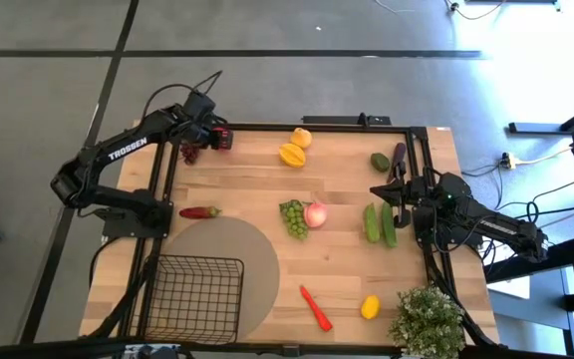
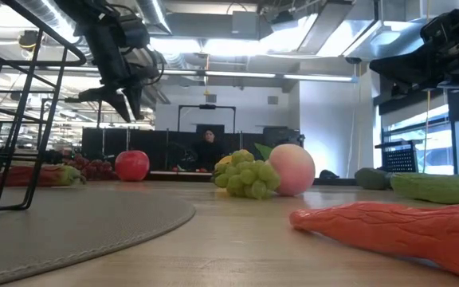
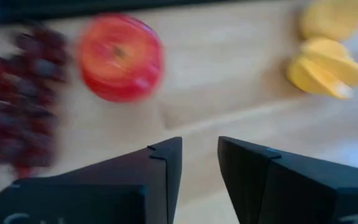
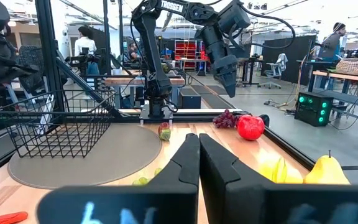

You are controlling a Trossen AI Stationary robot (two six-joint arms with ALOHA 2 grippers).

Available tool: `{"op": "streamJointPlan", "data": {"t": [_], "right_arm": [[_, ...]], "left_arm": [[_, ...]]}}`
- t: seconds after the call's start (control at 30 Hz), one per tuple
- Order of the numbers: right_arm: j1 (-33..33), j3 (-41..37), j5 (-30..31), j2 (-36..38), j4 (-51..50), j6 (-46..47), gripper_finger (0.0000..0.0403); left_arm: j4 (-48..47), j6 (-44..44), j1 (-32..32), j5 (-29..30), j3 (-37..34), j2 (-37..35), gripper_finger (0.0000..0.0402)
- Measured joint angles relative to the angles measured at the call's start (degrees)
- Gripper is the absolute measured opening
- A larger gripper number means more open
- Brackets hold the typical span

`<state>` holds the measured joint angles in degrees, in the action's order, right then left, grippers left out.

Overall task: Build produce basket
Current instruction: Put the red apple into the wire basket

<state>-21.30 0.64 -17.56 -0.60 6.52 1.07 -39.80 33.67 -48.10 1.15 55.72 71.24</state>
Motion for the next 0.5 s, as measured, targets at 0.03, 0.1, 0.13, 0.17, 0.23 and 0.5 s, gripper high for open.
{"op": "streamJointPlan", "data": {"t": [0.03,0.1,0.13,0.17,0.23,0.5], "right_arm": [[-0.02,0.00,0.00,0.00,0.00,0.10,0.0000],[-0.02,0.00,0.00,0.00,0.00,0.04,0.0000],[0.00,0.00,0.00,0.00,-0.02,-0.01,0.0000],[-0.02,0.00,0.00,0.00,-0.02,-0.01,0.0000],[0.00,0.00,0.00,0.00,-0.03,0.10,0.0000],[-0.02,0.00,0.00,0.00,-0.26,-0.03,0.0000]], "left_arm": [[-0.01,-0.61,0.00,2.43,0.00,0.00,0.0098],[0.21,-1.95,-0.02,5.86,0.00,0.00,0.0098],[0.70,-2.07,-0.02,6.98,0.00,0.14,0.0097],[1.64,-2.07,-0.02,7.56,0.00,0.41,0.0096],[3.27,-2.03,-0.22,7.68,0.00,1.17,0.0095],[6.99,-4.01,-1.55,6.86,0.00,5.59,0.0096]]}}
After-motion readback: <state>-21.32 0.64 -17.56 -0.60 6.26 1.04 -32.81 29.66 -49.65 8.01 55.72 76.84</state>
